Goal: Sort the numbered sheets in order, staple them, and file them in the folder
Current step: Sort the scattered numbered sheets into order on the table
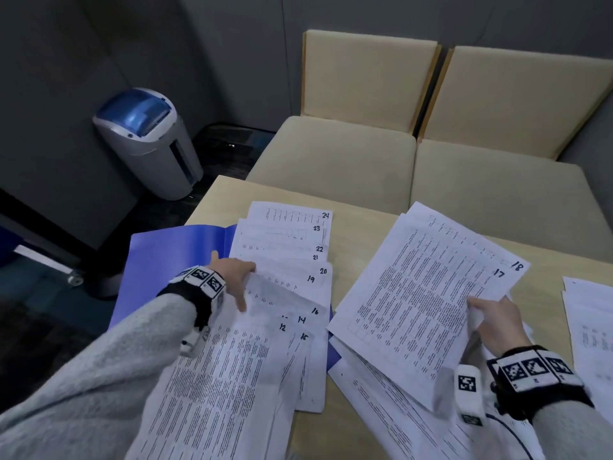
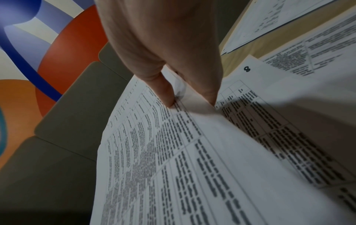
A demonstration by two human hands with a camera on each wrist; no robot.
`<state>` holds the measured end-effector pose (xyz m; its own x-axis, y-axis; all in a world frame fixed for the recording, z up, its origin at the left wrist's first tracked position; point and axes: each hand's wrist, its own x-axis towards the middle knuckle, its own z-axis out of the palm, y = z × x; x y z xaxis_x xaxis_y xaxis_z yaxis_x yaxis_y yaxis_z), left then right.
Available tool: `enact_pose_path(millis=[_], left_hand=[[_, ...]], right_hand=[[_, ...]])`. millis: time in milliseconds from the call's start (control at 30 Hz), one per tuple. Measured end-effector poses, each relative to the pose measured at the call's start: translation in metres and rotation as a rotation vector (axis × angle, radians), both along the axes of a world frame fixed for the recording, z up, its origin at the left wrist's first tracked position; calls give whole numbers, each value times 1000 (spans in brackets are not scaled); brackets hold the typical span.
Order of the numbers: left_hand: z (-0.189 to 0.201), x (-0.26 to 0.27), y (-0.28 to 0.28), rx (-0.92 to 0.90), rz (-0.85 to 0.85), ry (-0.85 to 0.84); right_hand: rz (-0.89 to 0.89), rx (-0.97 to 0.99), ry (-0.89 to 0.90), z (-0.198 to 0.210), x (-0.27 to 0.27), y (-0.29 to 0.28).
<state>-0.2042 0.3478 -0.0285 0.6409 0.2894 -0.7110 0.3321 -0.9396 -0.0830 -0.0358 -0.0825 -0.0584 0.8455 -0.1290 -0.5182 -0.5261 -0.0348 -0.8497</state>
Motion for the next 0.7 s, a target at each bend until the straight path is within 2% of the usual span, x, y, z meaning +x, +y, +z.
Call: enact_pose_path(millis=[67, 200, 300, 433, 500, 633, 700], left_hand=[[-10, -9, -1, 64, -63, -26], [-33, -26, -6, 145, -128, -206], [-40, -39, 5, 81, -16, -333], [-52, -55, 15, -45, 140, -410], [-55, -57, 17, -42, 206, -405], [-55, -51, 19, 39, 159, -313], [-55, -50, 20, 26, 151, -336]], right_hand=[[-3, -9, 4, 0, 0, 1], [3, -9, 5, -1, -1, 4], [1, -8, 10, 0, -3, 5], [17, -8, 46, 6, -10, 10], [9, 21, 43, 4, -11, 11], [-36, 81, 87, 0, -13, 15], [-111, 220, 128, 8, -13, 17]])
